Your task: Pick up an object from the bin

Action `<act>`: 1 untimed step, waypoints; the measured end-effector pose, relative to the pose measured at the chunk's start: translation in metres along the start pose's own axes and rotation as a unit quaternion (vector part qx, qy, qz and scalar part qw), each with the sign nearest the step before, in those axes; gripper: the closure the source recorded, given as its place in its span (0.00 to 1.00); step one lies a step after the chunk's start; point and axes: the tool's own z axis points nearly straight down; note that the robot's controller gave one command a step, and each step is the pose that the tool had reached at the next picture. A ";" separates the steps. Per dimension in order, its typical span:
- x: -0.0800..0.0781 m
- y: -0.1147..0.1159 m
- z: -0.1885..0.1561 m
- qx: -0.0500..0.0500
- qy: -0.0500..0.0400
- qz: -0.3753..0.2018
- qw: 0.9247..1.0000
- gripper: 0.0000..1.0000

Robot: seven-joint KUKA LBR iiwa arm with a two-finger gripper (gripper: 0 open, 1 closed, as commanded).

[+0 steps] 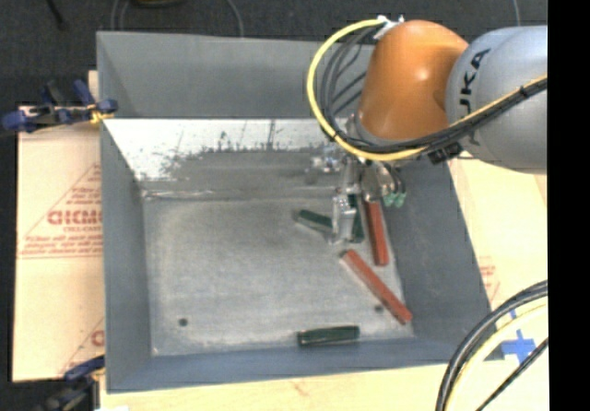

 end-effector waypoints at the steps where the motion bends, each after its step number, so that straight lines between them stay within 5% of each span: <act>1: -0.005 -0.021 0.064 0.002 0.001 -0.080 0.997 0.00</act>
Offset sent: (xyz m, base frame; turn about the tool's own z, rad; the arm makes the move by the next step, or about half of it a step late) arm 0.0110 -0.0377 -0.1180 0.0321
